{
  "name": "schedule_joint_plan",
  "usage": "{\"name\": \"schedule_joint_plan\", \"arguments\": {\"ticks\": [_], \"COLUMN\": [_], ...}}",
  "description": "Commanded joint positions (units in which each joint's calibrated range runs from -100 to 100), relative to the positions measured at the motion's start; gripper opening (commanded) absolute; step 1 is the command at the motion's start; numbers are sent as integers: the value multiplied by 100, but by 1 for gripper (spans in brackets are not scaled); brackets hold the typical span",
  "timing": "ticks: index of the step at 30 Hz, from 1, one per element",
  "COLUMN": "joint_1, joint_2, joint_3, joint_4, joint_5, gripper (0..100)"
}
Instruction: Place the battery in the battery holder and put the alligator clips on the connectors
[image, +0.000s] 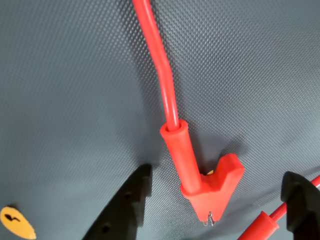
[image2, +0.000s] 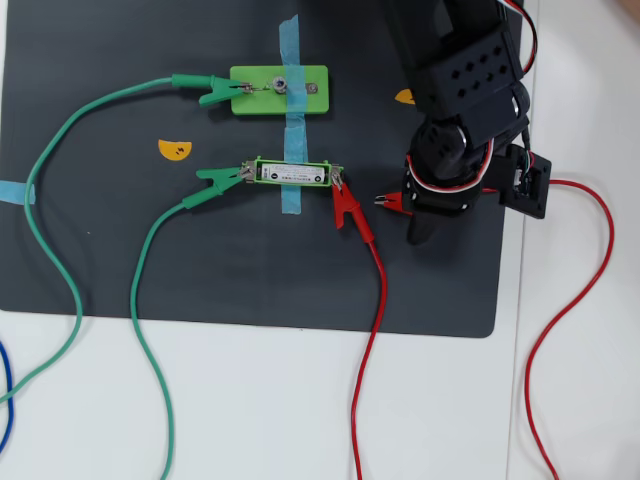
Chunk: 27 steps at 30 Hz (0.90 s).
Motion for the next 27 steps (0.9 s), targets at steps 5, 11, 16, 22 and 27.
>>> {"name": "schedule_joint_plan", "arguments": {"ticks": [5, 11, 16, 22, 27], "joint_1": [75, 106, 439, 419, 419], "joint_2": [257, 283, 283, 283, 283], "joint_3": [-511, -599, -494, -485, -485], "joint_4": [1, 301, 611, 680, 680], "joint_5": [22, 17, -145, -265, -254], "gripper": [26, 26, 26, 26, 26]}}
